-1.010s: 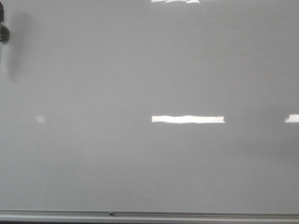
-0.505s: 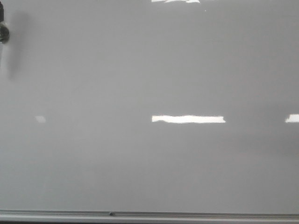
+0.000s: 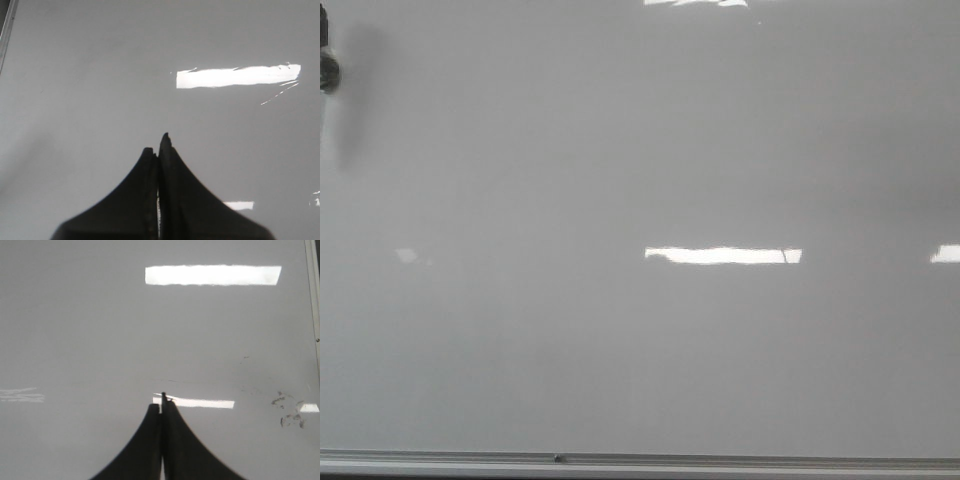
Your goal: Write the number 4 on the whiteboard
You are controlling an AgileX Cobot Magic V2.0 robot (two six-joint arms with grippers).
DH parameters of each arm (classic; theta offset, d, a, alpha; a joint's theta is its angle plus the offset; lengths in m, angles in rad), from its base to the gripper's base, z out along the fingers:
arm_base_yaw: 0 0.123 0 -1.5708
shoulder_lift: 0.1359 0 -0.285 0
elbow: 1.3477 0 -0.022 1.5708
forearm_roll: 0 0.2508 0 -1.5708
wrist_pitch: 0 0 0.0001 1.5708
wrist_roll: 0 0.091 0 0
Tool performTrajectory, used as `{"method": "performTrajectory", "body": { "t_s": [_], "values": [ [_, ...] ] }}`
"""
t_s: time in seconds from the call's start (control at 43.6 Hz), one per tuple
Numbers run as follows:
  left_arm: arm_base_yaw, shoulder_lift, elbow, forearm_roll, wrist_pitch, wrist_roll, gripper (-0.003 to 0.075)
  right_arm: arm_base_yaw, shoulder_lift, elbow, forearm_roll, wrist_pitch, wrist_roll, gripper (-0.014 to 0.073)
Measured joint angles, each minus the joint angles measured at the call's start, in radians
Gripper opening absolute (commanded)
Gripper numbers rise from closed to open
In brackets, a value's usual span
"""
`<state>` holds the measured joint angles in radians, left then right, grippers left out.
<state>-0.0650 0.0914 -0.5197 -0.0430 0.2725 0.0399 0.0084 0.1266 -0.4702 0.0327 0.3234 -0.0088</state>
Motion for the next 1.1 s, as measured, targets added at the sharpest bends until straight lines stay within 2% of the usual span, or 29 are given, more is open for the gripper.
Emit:
{"method": "performTrajectory", "body": {
  "t_s": [0.207, 0.482, 0.735, 0.78, 0.826, 0.941, 1.01, 1.056, 1.102],
  "values": [
    [0.000, 0.142, -0.161, 0.000, 0.199, 0.000, -0.0020, 0.000, 0.149, -0.132, 0.000, 0.145, 0.000, -0.0071],
    [0.000, 0.277, -0.171, -0.008, 0.297, 0.000, -0.0020, 0.000, 0.281, -0.139, 0.000, 0.199, 0.000, -0.0071],
    [0.000, 0.364, -0.171, -0.018, 0.317, 0.000, -0.0011, 0.000, 0.385, -0.139, 0.000, 0.220, 0.000, -0.0048],
    [0.000, 0.382, -0.171, -0.019, 0.317, 0.000, 0.0022, 0.000, 0.401, -0.139, 0.000, 0.224, 0.000, 0.0002],
    [0.000, 0.396, -0.171, -0.019, 0.318, 0.000, 0.0097, 0.000, 0.418, -0.139, 0.000, 0.224, 0.000, 0.0085],
    [0.000, 0.430, -0.171, -0.019, 0.318, 0.006, 0.0337, 0.000, 0.441, -0.139, 0.000, 0.224, 0.000, 0.0407],
    [0.000, 0.447, -0.171, -0.019, 0.312, 0.008, 0.0482, 0.000, 0.449, -0.139, 0.000, 0.224, 0.000, 0.0556],
    [0.000, 0.460, -0.171, -0.019, 0.303, 0.008, 0.0533, 0.000, 0.453, -0.139, 0.000, 0.224, 0.000, 0.0631],
    [0.000, 0.471, -0.171, -0.017, 0.287, 0.008, 0.0557, 0.000, 0.453, -0.139, 0.000, 0.224, 0.000, 0.0663]
  ]
}}
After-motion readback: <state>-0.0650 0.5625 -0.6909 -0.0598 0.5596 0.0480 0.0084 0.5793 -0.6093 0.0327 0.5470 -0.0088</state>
